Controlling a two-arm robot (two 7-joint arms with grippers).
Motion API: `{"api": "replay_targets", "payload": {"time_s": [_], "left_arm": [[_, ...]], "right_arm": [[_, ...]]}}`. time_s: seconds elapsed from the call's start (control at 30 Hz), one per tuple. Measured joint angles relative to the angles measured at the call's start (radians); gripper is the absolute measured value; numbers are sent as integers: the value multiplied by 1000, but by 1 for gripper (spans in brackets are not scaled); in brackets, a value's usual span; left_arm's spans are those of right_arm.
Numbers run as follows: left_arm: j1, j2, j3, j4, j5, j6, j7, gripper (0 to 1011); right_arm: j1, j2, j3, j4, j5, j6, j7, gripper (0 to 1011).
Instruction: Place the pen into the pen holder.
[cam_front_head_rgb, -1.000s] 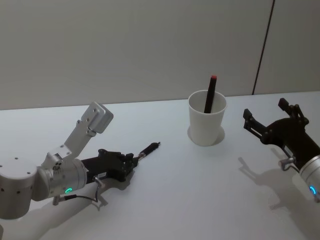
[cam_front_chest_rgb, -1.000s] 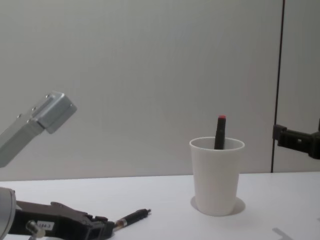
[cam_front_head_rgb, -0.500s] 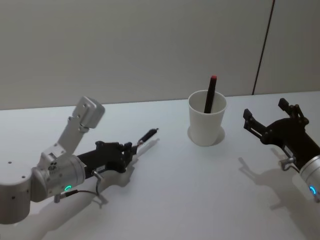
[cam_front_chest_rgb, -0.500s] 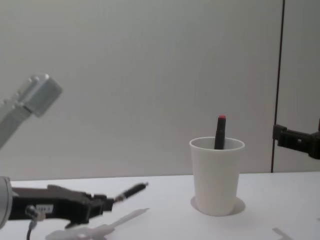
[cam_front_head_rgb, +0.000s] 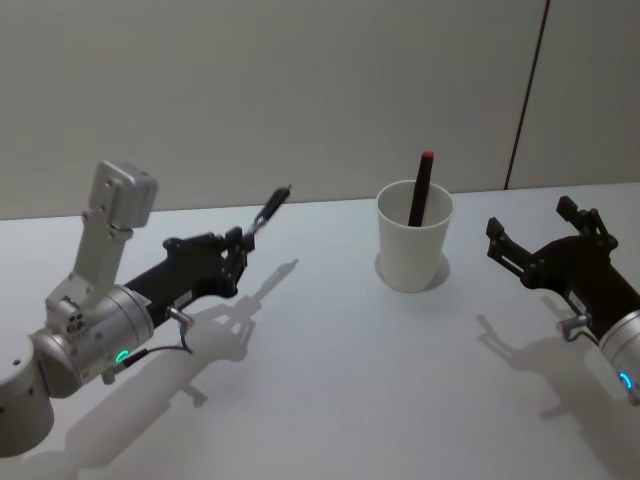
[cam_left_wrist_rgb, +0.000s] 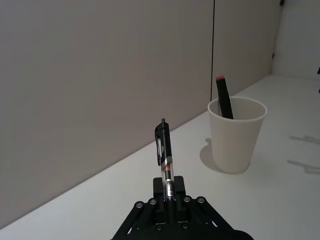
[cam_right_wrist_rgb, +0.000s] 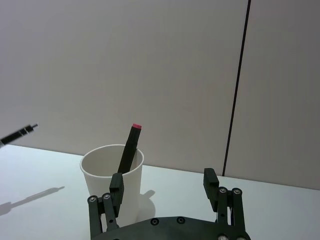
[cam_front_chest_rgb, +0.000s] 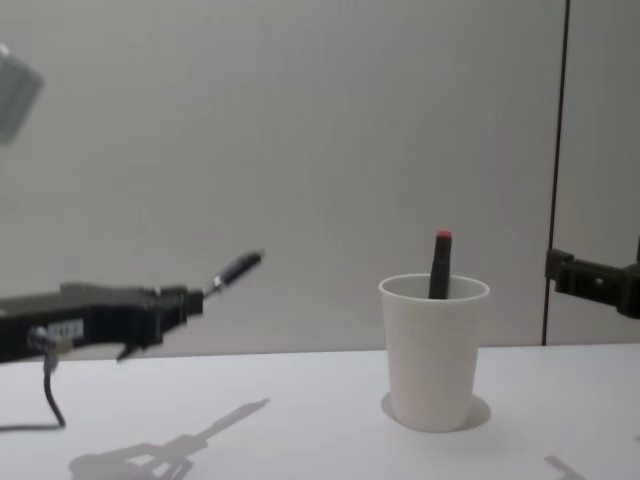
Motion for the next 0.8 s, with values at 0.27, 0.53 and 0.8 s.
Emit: {"api": "replay_targets", "payload": {"time_s": [0.27,0.53,0.8], "left_arm": [[11,-2,-12,-37,-34,-107,46,121],[7,-22,-12,-54,-50,-171,45,121],[-9,-50,1,-59,-56,-201,-7,121]], "right_arm": [[0,0,0,0,0,0,0,1002],[0,0,0,0,0,0,0,1001],[0,0,0,0,0,0,0,1002]]}}
